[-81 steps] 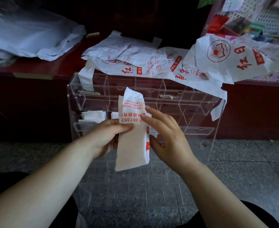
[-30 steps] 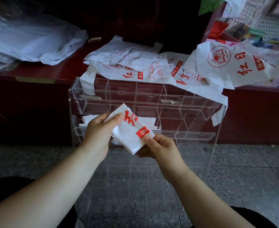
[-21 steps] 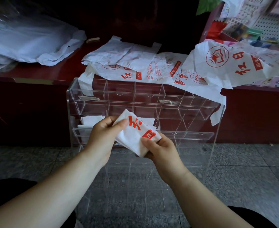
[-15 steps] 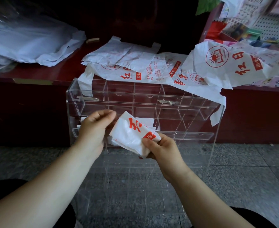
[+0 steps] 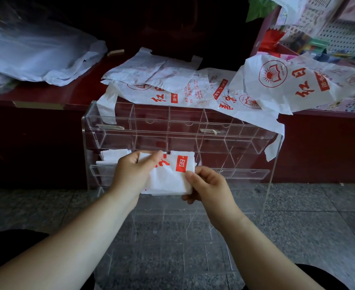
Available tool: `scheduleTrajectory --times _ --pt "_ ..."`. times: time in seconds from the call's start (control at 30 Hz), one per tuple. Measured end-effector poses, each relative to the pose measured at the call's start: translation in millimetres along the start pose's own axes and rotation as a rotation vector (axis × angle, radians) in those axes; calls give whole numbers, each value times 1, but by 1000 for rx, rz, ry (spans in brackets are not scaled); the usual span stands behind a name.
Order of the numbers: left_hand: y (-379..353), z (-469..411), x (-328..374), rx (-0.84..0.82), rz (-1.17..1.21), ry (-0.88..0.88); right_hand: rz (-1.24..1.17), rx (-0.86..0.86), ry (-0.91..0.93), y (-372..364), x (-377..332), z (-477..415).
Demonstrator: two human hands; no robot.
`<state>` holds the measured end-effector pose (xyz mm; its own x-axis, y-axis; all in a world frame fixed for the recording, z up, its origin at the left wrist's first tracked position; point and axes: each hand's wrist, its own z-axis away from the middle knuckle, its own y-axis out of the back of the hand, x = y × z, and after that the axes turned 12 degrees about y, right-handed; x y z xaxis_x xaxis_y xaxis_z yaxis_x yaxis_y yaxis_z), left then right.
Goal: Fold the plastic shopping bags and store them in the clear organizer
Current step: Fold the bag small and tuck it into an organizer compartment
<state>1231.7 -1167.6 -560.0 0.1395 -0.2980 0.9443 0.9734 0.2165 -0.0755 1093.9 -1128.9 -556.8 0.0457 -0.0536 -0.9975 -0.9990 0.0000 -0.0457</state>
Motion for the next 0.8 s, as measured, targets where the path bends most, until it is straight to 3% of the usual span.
scheduleTrajectory --times 0.13,0.3,0.4,0.5,0.6,0.7,0.8 --pt "-10 1 -3 29 8 -41 18 80 51 2 -3 0" --pt "-18 3 -2 -136 -92 -94 213 41 59 22 -13 -11" --pt "-19 4 -4 -219 -205 -175 221 160 105 42 -28 -21" --pt "-11 -2 -10 -163 -586 -434 306 343 208 69 -45 -30" --pt "-6 -9 -21 -112 -1028 -746 559 378 319 87 -56 -36" --pt "-6 -12 -33 -104 -1311 -768 824 272 390 91 -55 -46" --pt "-7 -9 -33 -157 -1431 -736 1028 130 399 89 -46 -54"
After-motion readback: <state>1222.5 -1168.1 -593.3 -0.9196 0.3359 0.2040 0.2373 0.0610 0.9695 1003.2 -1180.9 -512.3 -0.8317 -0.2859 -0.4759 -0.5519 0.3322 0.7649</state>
